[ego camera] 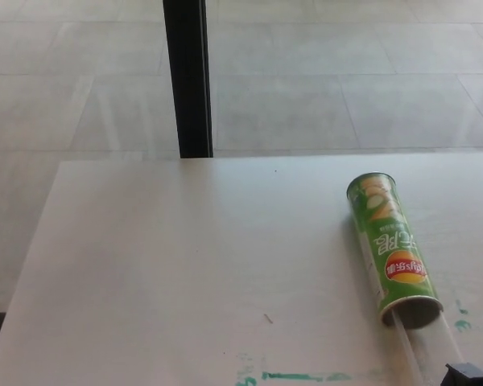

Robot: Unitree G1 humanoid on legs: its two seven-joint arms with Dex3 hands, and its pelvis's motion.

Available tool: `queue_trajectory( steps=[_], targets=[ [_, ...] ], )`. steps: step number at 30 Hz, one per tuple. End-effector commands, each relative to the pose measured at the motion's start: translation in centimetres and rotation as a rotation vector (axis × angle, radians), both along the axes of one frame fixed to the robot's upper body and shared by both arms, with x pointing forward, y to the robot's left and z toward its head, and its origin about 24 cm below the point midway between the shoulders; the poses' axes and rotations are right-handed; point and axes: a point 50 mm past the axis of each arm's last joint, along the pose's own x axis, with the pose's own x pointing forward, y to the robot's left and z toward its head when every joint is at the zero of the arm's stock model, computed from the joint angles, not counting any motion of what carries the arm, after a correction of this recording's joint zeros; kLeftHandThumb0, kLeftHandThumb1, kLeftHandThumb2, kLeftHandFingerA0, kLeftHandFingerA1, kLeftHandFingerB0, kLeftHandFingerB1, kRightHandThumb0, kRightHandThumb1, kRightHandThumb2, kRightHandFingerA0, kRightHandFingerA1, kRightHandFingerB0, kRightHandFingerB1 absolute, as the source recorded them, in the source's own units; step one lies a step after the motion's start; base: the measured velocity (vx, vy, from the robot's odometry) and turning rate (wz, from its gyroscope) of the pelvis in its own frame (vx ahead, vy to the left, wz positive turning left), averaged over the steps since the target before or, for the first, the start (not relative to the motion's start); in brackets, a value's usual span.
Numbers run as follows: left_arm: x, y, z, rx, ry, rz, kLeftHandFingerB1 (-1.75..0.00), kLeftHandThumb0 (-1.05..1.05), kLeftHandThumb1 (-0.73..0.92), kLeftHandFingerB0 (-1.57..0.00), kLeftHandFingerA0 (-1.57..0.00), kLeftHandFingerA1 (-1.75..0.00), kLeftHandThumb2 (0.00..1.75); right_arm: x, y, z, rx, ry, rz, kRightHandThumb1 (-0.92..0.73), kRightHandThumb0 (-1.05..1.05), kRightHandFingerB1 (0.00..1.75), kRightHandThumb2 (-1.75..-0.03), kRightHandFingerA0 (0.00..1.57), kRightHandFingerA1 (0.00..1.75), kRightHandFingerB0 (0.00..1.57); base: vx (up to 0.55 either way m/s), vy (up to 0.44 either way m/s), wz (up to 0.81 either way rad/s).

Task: Use the right hand as a fist to push the chips tray inside its container kept in the middle of the desk

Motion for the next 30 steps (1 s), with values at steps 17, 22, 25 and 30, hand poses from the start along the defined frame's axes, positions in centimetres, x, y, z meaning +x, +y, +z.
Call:
queue_trajectory(
  steps=[17,22,25,30],
  targets=[
    [-1.0,0.1,-0.1,-0.014,-0.004,0.007,-0.5,-0.75,0.92,-0.47,-0.54,-0.65,0.68,1.0,-0.8,6.1,0.012,-0.213,0.044,-0.72,-1.05,0.79,-0.71,1.04,1.25,0.0,0.0,0.0,0.0],
    [-0.8,0.1,-0.1,-0.013,-0.003,0.011,-0.49,-0.74,0.92,-0.46,-0.53,-0.64,0.71,1.2,-0.6,7.8,0.04,-0.257,0.068,-0.72,-1.05,0.29,-0.7,0.94,1.44,0.0,0.0,0.0,0.0],
    [-0.9,0.1,-0.1,-0.013,0.006,0.006,-0.49,-0.73,0.92,-0.45,-0.53,-0.65,0.71,0.7,-0.5,8.8,0.069,-0.264,0.082,-0.71,-1.05,0.31,-0.69,0.9,1.4,0.0,0.0,0.0,0.0],
    [-0.7,0.2,0.0,-0.026,-0.019,0.018,-0.49,-0.72,0.92,-0.43,-0.53,-0.65,0.71,-1.3,-0.7,9.5,0.137,-0.227,0.106,-0.7,-1.05,0.79,-0.65,1.06,1.25,0.0,0.0,0.0,0.0]
  ],
)
